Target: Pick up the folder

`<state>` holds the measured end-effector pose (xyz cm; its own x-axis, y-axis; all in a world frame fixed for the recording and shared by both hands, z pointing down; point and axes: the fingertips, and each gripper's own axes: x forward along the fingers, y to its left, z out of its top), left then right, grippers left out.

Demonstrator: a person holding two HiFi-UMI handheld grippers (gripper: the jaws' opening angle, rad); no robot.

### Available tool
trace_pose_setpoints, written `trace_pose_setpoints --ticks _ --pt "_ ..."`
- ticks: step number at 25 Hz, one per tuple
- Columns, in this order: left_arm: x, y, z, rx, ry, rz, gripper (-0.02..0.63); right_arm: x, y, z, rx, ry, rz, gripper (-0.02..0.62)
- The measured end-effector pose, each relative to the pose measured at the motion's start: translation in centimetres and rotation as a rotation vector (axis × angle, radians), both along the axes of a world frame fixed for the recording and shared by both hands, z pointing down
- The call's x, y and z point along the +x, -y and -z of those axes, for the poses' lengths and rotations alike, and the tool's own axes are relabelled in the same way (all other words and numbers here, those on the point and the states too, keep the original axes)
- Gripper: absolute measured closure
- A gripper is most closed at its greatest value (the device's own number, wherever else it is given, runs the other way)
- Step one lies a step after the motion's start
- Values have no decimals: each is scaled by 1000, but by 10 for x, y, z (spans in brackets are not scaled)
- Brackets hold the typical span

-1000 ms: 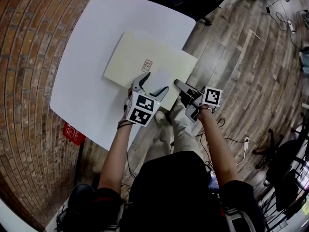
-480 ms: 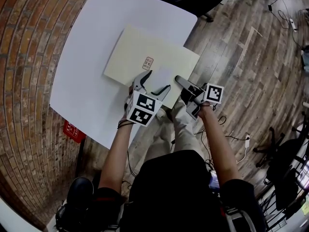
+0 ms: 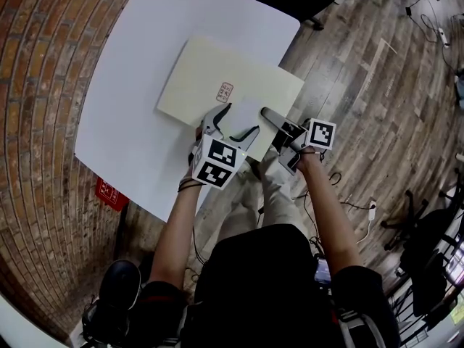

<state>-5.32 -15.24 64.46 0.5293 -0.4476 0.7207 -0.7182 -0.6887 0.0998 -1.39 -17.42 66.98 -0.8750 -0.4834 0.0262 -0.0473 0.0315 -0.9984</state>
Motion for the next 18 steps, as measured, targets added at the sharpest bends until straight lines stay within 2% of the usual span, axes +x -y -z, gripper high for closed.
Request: trace_pose_setpoints --ticks 18 --pt "3 0 1 13 1 -6 264 -19 6 4 1 33 38 313"
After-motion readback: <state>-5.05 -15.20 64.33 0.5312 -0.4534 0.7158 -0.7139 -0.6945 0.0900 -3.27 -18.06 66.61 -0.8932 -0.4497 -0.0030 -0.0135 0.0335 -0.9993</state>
